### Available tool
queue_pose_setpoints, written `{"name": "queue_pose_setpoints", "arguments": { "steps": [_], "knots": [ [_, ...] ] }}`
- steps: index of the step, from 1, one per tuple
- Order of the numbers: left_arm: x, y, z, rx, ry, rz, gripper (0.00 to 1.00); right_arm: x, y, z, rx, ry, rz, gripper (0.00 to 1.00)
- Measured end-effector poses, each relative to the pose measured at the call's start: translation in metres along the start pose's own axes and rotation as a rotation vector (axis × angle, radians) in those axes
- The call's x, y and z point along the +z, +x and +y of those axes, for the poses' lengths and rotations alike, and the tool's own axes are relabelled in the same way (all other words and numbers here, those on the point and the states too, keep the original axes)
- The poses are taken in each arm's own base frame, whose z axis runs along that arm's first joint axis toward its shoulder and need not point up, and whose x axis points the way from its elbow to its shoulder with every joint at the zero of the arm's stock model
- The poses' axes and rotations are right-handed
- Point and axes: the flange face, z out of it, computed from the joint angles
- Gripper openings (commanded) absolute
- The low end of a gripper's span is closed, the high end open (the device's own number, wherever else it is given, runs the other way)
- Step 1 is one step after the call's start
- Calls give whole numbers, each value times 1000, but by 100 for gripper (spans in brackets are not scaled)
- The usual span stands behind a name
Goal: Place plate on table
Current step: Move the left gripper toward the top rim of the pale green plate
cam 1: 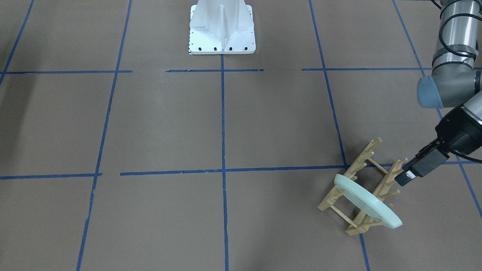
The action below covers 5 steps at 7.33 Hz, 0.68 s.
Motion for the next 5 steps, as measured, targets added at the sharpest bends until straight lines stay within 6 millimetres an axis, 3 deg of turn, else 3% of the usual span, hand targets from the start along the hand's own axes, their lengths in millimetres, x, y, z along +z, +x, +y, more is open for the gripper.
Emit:
{"name": "queue_pose_setpoints", "arguments": {
  "steps": [4, 5],
  "knots": [
    [33, 30, -4, 2, -14, -11, 98, 0, 0, 0, 0, 0, -1, 100],
    [40, 34, -6, 0, -3, -14, 85, 0, 0, 0, -1, 0, 0, 100]
  ]
}}
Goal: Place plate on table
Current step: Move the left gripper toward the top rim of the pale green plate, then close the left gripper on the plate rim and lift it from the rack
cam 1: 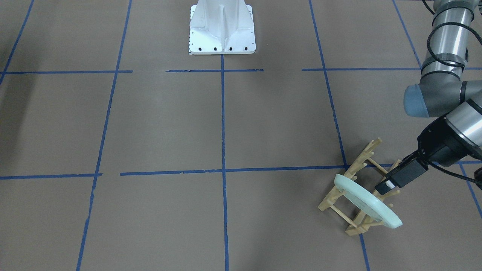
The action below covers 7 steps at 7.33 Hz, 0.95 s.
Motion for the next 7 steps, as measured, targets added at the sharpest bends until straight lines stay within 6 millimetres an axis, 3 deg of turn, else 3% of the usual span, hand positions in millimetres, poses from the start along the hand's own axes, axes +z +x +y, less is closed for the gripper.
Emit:
{"name": "queue_pose_setpoints", "arguments": {
  "steps": [1, 3, 5, 7],
  "knots": [
    [6, 1, 0, 0, 7, -2, 66, 0, 0, 0, 0, 0, 0, 100],
    [15, 1, 3, 2, 16, -5, 55, 0, 0, 0, 0, 0, 0, 100],
    [18, 4, 6, 7, 17, -2, 37, 0, 0, 0, 0, 0, 0, 100],
    [18, 7, 7, 10, 16, 0, 36, 0, 0, 0, 0, 0, 0, 100]
  ]
}}
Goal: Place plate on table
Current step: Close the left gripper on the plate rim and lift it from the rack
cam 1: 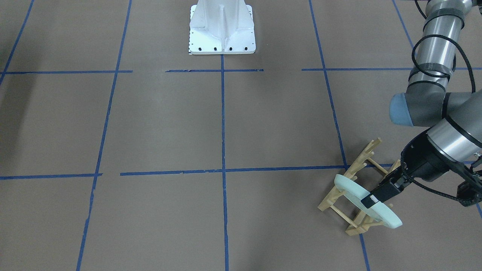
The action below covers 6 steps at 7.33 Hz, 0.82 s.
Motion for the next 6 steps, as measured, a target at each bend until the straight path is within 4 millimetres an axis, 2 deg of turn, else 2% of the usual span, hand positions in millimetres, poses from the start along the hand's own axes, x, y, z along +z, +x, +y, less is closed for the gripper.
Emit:
{"name": "queue_pose_setpoints", "arguments": {
  "steps": [1, 2, 4, 6],
  "knots": [
    [0, 0, 0, 0, 0, 0, 36, 0, 0, 0, 0, 0, 0, 100],
    [1, 1, 1, 1, -1, 0, 28, 0, 0, 0, 0, 0, 0, 100],
    [1, 0, 1, 0, -1, -1, 1, 0, 0, 0, 0, 0, 0, 100],
    [0, 1, 1, 1, -2, 1, 0, 0, 0, 0, 0, 0, 0, 100]
  ]
}}
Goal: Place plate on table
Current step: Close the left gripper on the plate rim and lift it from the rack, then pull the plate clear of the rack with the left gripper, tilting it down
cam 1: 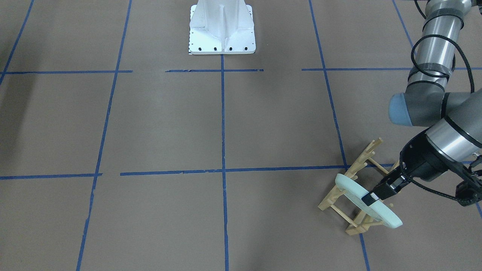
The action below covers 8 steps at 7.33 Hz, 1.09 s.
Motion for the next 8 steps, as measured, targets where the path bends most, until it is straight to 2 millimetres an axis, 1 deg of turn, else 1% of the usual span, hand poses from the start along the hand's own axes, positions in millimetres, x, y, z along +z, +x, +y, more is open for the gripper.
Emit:
{"name": "queue_pose_setpoints", "arguments": {
  "steps": [1, 2, 4, 6, 7, 8],
  "knots": [
    [-6, 4, 1, 2, 1, 10, 0, 0, 0, 0, 0, 0, 0, 100],
    [-22, 13, 1, 6, -4, 30, 0, 0, 0, 0, 0, 0, 0, 100],
    [-69, 26, -10, 6, -36, 62, 0, 0, 0, 0, 0, 0, 0, 100],
    [-112, 38, -20, -10, -53, 61, 0, 0, 0, 0, 0, 0, 0, 100],
    [-139, 43, -19, -9, -70, 55, 0, 0, 0, 0, 0, 0, 0, 100],
    [-163, 41, -14, 9, -85, 57, 0, 0, 0, 0, 0, 0, 0, 100]
  ]
}}
